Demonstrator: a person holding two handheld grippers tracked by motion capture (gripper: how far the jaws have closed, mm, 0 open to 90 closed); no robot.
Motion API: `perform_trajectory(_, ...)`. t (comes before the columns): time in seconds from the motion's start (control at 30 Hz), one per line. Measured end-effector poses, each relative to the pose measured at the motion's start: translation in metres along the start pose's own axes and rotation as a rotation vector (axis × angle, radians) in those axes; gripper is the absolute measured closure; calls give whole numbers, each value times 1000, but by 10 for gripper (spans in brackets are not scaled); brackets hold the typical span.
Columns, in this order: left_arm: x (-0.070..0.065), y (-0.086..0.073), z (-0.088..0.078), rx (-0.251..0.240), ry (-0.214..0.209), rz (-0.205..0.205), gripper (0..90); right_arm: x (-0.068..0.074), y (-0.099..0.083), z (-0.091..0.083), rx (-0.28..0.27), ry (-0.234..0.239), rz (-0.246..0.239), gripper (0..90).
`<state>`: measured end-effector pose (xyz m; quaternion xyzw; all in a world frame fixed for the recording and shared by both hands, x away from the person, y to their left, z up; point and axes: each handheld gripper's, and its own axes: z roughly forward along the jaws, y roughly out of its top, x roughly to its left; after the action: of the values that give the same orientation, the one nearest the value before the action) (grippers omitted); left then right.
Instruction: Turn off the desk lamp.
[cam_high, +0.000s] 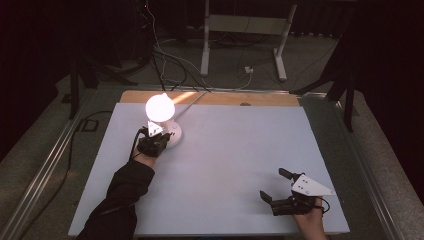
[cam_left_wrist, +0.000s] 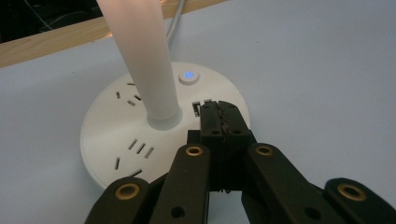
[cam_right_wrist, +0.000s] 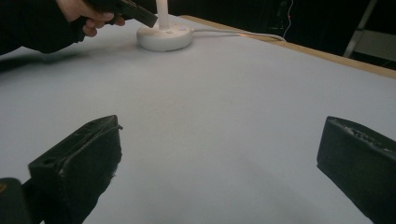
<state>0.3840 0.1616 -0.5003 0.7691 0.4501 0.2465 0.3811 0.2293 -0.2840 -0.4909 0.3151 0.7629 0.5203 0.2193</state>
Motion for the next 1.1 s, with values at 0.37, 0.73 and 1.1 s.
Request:
perform_trajectory(0.37,2,-1,5,13,4,-2,900,0,0,0,2,0,-2,0)
perform_trajectory(0.73,4,-3,8,13,5,-6,900,0,0,0,3,0,-2,0)
perform_trajectory(1.1,4,-4,9,21,-5,1,900,1,0,0,4,2,-1,0)
